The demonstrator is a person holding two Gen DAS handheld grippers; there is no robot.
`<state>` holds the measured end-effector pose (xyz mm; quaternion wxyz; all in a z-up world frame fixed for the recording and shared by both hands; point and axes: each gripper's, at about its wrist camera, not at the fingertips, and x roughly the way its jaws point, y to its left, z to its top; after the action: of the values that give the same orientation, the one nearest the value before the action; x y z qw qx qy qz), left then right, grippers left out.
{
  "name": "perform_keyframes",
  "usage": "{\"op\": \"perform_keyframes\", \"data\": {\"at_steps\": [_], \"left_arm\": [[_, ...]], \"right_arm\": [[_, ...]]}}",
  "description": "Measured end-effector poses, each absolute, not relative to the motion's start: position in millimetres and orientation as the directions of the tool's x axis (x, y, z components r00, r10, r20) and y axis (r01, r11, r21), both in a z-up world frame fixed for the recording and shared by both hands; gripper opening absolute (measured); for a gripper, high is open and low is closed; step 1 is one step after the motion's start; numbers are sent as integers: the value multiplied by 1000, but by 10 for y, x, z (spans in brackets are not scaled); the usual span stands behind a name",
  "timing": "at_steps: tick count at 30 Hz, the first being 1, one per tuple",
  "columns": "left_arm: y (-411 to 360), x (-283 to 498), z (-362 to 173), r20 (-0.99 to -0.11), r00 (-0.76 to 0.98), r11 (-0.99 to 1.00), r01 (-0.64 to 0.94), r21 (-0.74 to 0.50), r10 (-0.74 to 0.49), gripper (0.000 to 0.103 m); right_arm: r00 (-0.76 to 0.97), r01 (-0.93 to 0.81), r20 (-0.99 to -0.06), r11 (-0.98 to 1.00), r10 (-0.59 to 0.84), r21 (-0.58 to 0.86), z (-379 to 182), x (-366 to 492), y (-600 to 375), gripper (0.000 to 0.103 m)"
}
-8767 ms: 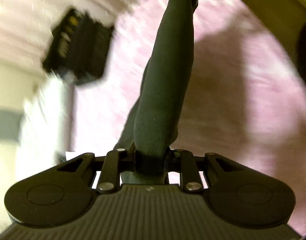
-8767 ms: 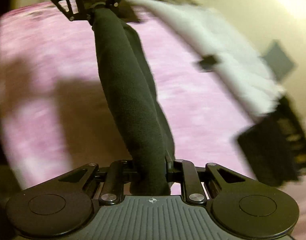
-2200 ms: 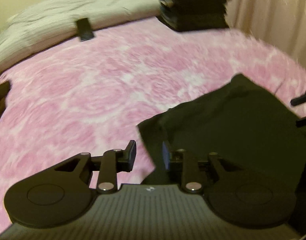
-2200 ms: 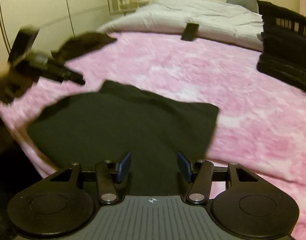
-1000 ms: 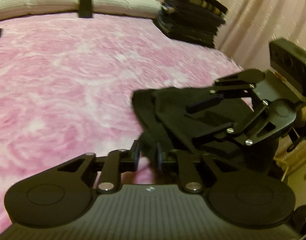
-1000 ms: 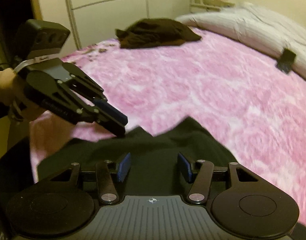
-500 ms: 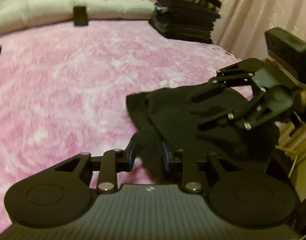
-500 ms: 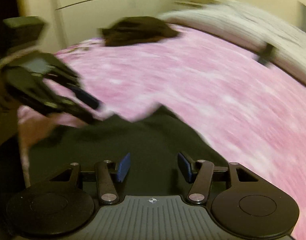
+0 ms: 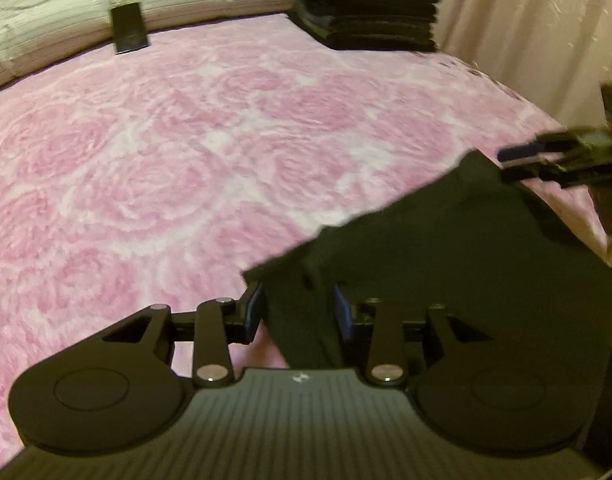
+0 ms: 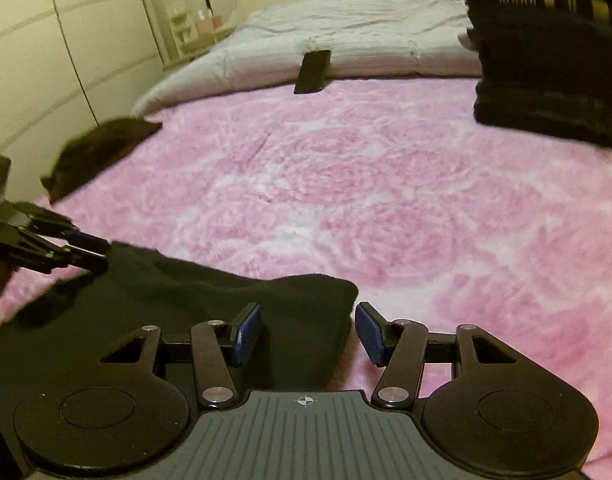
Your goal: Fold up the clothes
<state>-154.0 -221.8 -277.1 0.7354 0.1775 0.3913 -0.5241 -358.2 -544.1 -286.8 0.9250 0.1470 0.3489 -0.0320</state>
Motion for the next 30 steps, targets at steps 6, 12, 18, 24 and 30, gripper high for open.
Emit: {"op": "perform_keyframes", "data": {"at_steps": [6,12,18,24,30], "left_arm": [[-2192,-1341,-2831,-767,130,433,878,-206,-628,32],[-2237,-1564,-2782,-763,138,359,924,-130,-631,10],[-2126,-1783,-2658,-744,169,309,950,-52,-647,9],[-2299,-1613,-2833,-764,187,346,937,-50,-617,9],[-2259,-1511,-2883,-773,196,380,923,-62,-604,18]], "right_arm": [[781,235,-619,879,84,415,-3013,-3530,-5677,38],[806,160,-591,970,-20,185,-2732,-3741,-5325,5],[806,178,-592,958,-10,226,-2792,-3933,-5406,4],[769,225,-636,957,-60,182,-2972,-3645,-5486,5],[740,287,-657,951,-144,115,-2953,-3686,-5501,77]]}}
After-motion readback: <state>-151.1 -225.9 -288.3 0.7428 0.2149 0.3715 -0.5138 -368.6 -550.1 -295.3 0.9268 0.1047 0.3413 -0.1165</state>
